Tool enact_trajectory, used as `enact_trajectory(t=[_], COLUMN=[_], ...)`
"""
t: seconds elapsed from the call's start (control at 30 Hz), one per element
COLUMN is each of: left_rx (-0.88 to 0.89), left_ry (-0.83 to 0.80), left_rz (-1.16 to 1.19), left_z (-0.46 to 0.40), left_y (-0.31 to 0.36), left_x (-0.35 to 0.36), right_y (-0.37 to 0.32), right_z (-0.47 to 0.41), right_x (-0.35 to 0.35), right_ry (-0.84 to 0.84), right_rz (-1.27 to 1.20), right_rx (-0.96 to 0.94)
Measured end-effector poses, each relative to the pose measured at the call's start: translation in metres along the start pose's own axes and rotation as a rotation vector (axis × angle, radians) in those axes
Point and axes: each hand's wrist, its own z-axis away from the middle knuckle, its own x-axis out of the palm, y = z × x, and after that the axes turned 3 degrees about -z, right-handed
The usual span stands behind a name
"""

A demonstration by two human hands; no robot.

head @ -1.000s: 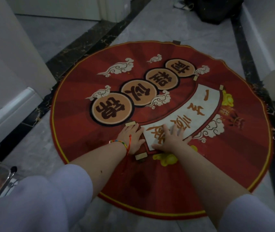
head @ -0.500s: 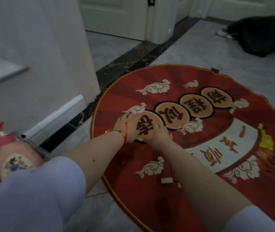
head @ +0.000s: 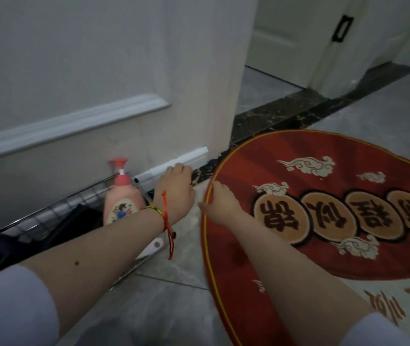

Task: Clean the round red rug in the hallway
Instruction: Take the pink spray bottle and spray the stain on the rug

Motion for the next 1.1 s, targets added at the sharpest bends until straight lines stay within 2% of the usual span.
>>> enact_trajectory(t=[0.13, 0.3, 0.37, 0.47, 0.57, 0.63, 0.83, 1.1], left_rx=[-0.197, -0.574, -0.642, -0.59, -0.558, -0.564, -0.459, -0.208], left_ry=[0.135, 0.183, 0.188, 0.133, 0.134, 0.156, 0.292, 0.445], left_rz=[-0.048, -0.12, -0.129, -0.046, 0.252, 0.343, 0.428, 0.45], left_z=[0.013, 0.012, 0.009, 0.004, 0.003, 0.004, 0.017, 0.014], left_y=[-0.05, -0.098, -0.111, -0.125, -0.128, -0.126, -0.123, -0.109], left_x=[-0.013, -0.011, -0.011, -0.003, 0.004, 0.006, 0.007, -0.024], right_y=[-0.036, -0.066, -0.073, -0.082, -0.088, -0.091, -0.106, -0.112], right_z=[-0.009, -0.024, -0.028, -0.031, -0.032, -0.033, -0.03, -0.027], right_x=[0.024, 0.048, 0.057, 0.067, 0.07, 0.073, 0.087, 0.076], right_ry=[-0.038, -0.062, -0.072, -0.104, -0.127, -0.14, -0.136, -0.035], right_rz=[-0.037, -0.068, -0.093, -0.127, -0.115, -0.116, -0.243, -0.516], right_rx=[-0.094, -0.127, -0.139, -0.151, -0.186, -0.195, -0.198, -0.213])
